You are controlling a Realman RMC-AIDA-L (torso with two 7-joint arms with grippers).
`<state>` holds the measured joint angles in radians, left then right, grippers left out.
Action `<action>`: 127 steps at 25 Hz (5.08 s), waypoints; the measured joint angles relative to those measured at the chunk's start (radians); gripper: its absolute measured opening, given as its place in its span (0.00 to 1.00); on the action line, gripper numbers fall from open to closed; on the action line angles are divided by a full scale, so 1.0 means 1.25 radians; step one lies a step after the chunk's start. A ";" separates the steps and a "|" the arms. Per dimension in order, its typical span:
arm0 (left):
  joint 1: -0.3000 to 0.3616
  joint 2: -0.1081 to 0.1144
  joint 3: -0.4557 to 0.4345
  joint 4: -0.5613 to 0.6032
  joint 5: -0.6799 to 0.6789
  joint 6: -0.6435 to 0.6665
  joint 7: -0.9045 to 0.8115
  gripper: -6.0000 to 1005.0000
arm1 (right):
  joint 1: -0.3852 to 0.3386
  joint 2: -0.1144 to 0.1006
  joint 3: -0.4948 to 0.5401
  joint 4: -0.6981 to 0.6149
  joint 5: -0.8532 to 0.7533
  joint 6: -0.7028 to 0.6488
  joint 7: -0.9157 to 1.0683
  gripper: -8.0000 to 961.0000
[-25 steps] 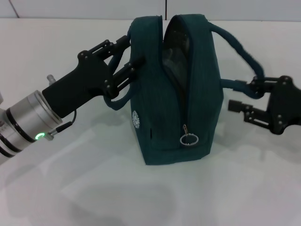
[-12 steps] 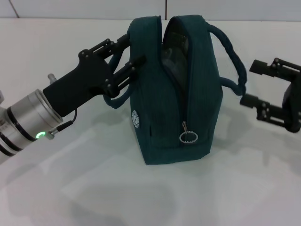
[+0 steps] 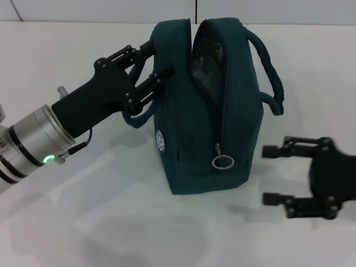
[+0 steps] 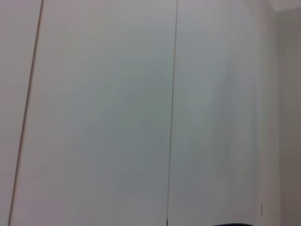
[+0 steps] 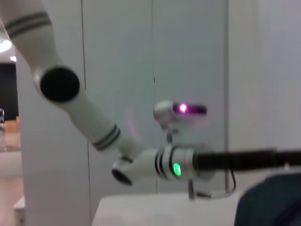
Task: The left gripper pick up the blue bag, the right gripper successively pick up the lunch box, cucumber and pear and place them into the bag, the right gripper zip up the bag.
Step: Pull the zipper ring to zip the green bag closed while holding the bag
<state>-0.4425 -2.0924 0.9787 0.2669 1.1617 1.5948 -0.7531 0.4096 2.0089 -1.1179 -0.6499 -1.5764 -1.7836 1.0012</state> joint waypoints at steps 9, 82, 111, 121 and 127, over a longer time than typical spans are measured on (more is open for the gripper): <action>-0.002 -0.001 0.001 0.000 0.002 0.006 0.000 0.53 | 0.056 0.014 -0.070 0.083 0.037 0.134 0.020 0.74; 0.168 -0.004 0.021 -0.038 -0.042 0.089 -0.083 0.76 | 0.063 0.007 -0.298 -0.007 0.195 0.320 0.035 0.73; 0.099 -0.009 0.192 -0.162 -0.055 -0.107 0.011 0.76 | 0.104 0.015 -0.300 -0.006 0.293 0.415 0.006 0.73; 0.043 -0.010 0.195 -0.165 -0.094 -0.157 0.004 0.76 | 0.140 0.014 -0.310 0.029 0.321 0.427 0.008 0.73; 0.014 -0.010 0.198 -0.165 -0.077 -0.171 -0.034 0.76 | 0.151 0.015 -0.311 0.035 0.322 0.434 0.004 0.73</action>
<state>-0.4247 -2.1046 1.2268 0.0601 1.0652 1.3814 -0.7962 0.5983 2.0278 -1.5064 -0.6066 -1.1742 -1.2409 1.0056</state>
